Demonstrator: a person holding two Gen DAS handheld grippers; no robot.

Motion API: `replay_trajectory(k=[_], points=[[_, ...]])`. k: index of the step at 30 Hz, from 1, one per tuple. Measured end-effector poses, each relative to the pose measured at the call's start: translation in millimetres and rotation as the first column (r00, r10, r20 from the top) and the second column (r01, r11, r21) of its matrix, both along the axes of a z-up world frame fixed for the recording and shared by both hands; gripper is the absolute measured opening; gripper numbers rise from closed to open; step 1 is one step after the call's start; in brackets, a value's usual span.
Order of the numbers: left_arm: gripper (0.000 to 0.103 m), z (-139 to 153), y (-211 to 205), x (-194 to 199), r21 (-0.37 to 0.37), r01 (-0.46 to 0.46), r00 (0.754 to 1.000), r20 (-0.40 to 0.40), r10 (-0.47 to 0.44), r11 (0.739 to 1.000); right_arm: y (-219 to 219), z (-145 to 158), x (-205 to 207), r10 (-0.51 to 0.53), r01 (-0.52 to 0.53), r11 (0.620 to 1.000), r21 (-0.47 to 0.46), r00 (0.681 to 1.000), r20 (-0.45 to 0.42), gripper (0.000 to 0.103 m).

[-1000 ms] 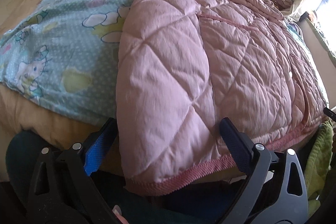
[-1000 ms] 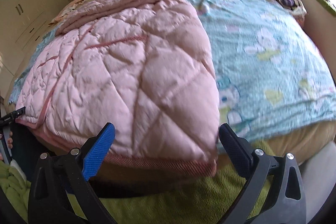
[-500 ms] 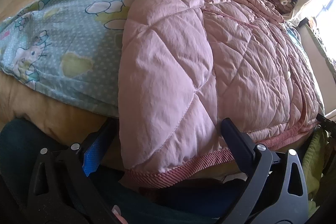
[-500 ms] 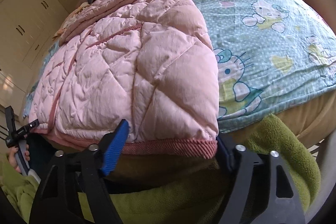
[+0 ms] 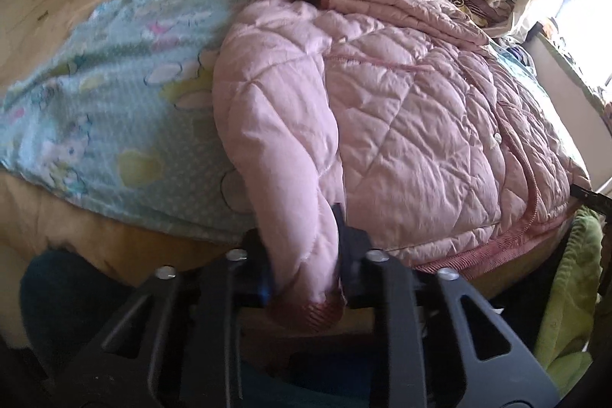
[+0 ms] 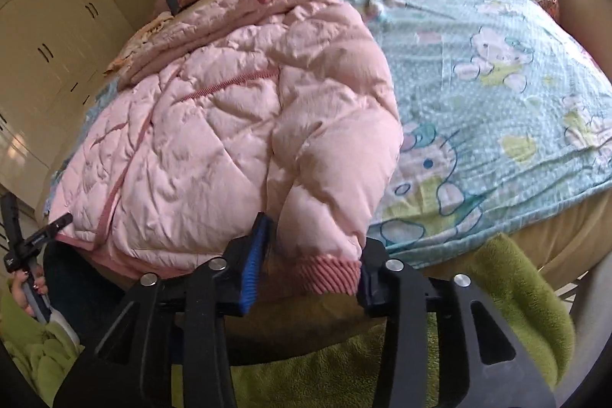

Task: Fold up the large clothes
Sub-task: 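Grasp the ribbed jacket hem with the left tool while the right tool grasps it too, then lift the held hem with both tools and fold it toward the collar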

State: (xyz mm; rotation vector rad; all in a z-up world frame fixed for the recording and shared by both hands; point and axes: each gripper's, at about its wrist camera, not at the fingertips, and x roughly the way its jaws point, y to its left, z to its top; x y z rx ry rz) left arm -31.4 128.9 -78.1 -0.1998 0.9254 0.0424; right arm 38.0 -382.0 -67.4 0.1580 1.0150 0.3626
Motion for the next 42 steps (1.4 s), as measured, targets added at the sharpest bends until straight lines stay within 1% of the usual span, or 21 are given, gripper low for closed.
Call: replay_trajectory(k=[2, 3, 4, 7, 10, 12, 16, 26, 30, 42], points=[[0.011, 4.7, 1.2, -0.6, -0.005, 0.001, 1.0, 0.013, -0.001, 1.0, -0.2, 0.1, -1.2, -0.008, 0.008, 1.0, -0.002, 1.0, 0.009, 0.03], [0.01, 9.5, 1.9, -1.2, -0.01, 0.002, 1.0, 0.025, -0.002, 1.0, -0.6, 2.8, -2.0, -0.007, 0.007, 1.0, 0.007, 1.0, 0.02, 0.024], [0.009, 14.0, 2.3, -1.4, -0.01, 0.006, 0.999, 0.037, -0.006, 1.0, -0.5, 8.6, -3.5, 0.0, -0.001, 1.0, 0.018, 0.999, 0.048, 0.02], [0.008, 30.2, 2.5, 1.0, -0.01, 0.015, 0.997, 0.082, -0.014, 1.0, 3.8, 25.4, -5.4, 0.015, -0.017, 1.0, 0.02, 0.994, 0.109, 0.017], [0.008, 46.3, 0.4, 5.0, -0.014, 0.019, 0.992, 0.127, -0.017, 1.0, 9.2, 49.1, -3.7, 0.027, -0.033, 0.999, 0.029, 0.984, 0.176, 0.016], [0.008, 56.2, -0.5, 7.0, -0.012, 0.025, 0.987, 0.158, -0.023, 1.0, 11.4, 59.9, -0.9, 0.033, -0.041, 0.999, 0.033, 0.978, 0.204, 0.016], [0.008, 68.5, -0.5, 13.9, -0.015, 0.027, 0.982, 0.19, -0.023, 1.0, 14.0, 76.7, 6.3, 0.034, -0.046, 0.998, 0.045, 0.969, 0.244, 0.015], [0.008, 97.8, 5.8, 33.1, -0.031, 0.015, 0.962, 0.272, -0.006, 0.999, 11.4, 107.6, 23.0, 0.003, -0.034, 0.995, 0.096, 0.952, 0.305, 0.014], [0.008, 110.1, 7.7, 42.1, -0.033, 0.013, 0.952, 0.306, -0.002, 0.999, 13.5, 121.3, 28.8, 0.001, -0.036, 0.995, 0.098, 0.941, 0.338, 0.014], [0.008, 137.0, 19.2, 59.3, -0.057, -0.002, 0.93, 0.366, 0.023, 0.998, 10.7, 150.5, 42.3, -0.023, -0.032, 0.991, 0.131, 0.918, 0.397, 0.014]])
